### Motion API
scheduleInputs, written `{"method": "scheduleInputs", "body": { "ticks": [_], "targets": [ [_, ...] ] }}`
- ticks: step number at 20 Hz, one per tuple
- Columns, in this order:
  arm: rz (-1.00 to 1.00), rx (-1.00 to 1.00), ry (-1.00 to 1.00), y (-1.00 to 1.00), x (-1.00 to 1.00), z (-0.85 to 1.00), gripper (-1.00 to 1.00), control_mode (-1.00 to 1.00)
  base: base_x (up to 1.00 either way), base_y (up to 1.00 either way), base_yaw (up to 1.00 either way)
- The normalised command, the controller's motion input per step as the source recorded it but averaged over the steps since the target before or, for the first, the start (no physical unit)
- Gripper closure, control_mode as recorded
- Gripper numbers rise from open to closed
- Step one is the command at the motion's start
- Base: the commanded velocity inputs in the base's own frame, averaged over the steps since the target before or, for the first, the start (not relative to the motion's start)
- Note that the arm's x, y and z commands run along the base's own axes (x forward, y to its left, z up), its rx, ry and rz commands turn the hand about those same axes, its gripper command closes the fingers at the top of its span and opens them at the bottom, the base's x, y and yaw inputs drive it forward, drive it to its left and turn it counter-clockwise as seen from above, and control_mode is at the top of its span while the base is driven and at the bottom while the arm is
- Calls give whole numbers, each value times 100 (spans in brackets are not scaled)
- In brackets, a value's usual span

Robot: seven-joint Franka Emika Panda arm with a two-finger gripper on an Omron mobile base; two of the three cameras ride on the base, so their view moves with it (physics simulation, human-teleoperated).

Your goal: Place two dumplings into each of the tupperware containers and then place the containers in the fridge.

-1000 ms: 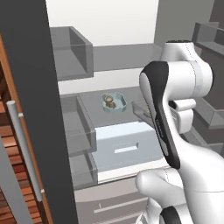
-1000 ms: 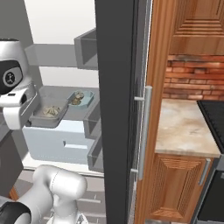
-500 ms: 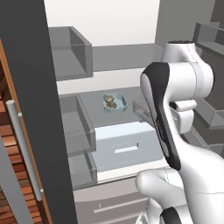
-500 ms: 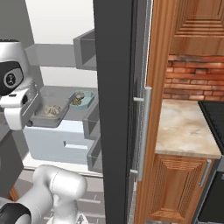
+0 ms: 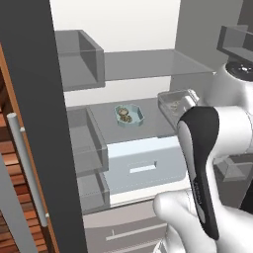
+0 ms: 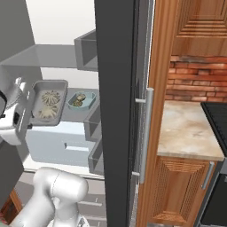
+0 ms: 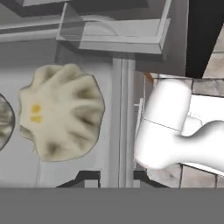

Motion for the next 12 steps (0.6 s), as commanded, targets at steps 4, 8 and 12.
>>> {"method": "scheduleInputs", "body": {
  "ticks": [4,8,12],
  "targets": [
    [0,3,-43,0,-1,24,100,-100,0,0,0],
    [0,8,-32,0,19,29,100,-100,0,0,0],
    [0,11,-14,0,52,47,100,-100,0,0,0]
  ]
}}
